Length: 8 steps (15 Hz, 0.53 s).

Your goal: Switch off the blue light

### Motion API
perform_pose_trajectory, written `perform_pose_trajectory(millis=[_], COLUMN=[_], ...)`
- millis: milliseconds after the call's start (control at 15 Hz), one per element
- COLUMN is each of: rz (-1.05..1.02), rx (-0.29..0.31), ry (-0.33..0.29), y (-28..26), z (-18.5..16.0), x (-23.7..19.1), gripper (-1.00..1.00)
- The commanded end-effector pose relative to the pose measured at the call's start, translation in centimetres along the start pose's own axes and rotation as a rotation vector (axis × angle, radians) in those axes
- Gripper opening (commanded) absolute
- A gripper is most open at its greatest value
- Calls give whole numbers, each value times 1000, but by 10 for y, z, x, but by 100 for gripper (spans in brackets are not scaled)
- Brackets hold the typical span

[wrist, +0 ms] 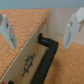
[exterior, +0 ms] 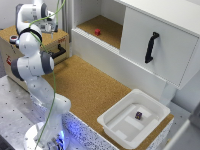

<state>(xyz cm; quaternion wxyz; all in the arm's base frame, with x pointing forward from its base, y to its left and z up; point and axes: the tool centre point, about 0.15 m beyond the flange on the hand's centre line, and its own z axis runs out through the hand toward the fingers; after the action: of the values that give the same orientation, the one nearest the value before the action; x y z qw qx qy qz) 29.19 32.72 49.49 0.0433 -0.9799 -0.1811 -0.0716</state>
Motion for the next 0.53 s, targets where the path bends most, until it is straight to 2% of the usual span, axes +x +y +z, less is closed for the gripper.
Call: perform_pose_trajectory(millis=[0,333,467], rz=[228,330,374], rx=[181,138,151], ry=[110,138,138], y=[31,27,26], z=[55,103,124], x=[-15,-12,-9], gripper=[100,100,100])
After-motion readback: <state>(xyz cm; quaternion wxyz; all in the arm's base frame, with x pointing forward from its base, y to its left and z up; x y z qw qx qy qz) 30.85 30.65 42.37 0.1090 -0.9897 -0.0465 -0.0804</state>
